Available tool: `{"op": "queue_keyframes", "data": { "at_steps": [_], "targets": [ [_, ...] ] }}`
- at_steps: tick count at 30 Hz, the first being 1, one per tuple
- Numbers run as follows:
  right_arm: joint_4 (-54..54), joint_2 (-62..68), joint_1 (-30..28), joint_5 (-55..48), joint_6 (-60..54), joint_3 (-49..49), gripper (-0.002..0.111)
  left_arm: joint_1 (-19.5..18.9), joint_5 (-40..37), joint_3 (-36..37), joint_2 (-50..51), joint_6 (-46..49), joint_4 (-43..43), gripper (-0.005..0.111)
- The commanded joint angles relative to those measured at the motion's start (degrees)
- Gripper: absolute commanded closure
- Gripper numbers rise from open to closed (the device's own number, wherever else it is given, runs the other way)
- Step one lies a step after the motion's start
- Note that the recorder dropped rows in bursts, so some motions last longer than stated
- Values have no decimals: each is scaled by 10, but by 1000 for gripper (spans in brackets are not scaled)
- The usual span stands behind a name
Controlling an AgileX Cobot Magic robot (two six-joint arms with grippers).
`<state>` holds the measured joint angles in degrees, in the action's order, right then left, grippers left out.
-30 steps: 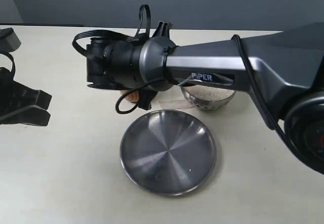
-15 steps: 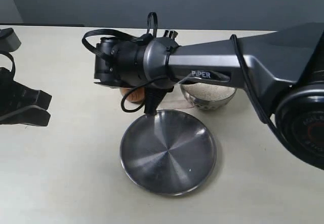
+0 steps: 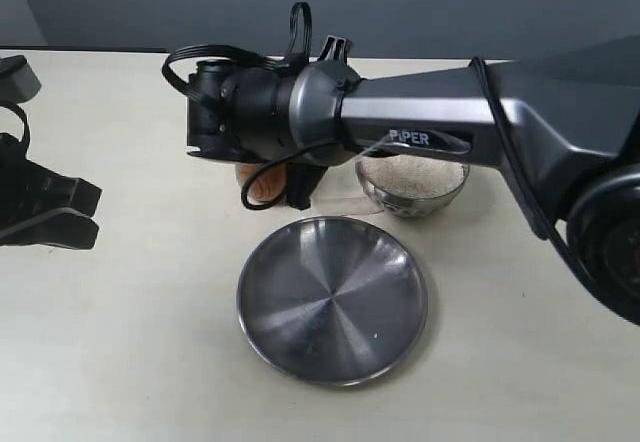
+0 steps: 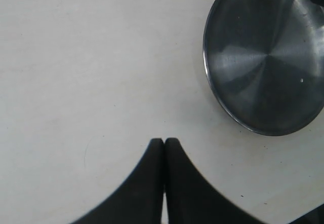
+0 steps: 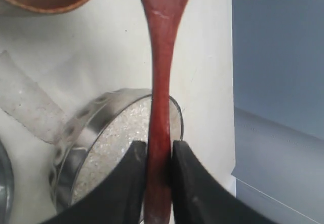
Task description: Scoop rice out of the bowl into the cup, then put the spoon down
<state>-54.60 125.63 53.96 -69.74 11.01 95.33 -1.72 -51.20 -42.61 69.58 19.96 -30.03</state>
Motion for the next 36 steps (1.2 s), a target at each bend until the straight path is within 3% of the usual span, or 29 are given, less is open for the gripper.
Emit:
{"op": "queue_keyframes", "data": {
  "at_steps": [1, 14, 17, 26, 36],
  "targets": [
    [24, -8, -3, -2, -16, -2, 109, 2, 5, 4, 0, 2, -5, 106],
    [5, -8, -2, -2, -20, -3, 109, 2, 1, 4, 0, 2, -7, 106],
    [51, -8, -8, -2, -55, -6, 109, 2, 1, 4, 0, 2, -7, 106],
    [-38, -14, -11, -2, 6, -73, 109, 2, 4, 4, 0, 2, -9, 106],
    [-43, -32, -11, -2, 16, -73, 109, 2, 7, 4, 0, 2, -12, 106]
  ]
}}
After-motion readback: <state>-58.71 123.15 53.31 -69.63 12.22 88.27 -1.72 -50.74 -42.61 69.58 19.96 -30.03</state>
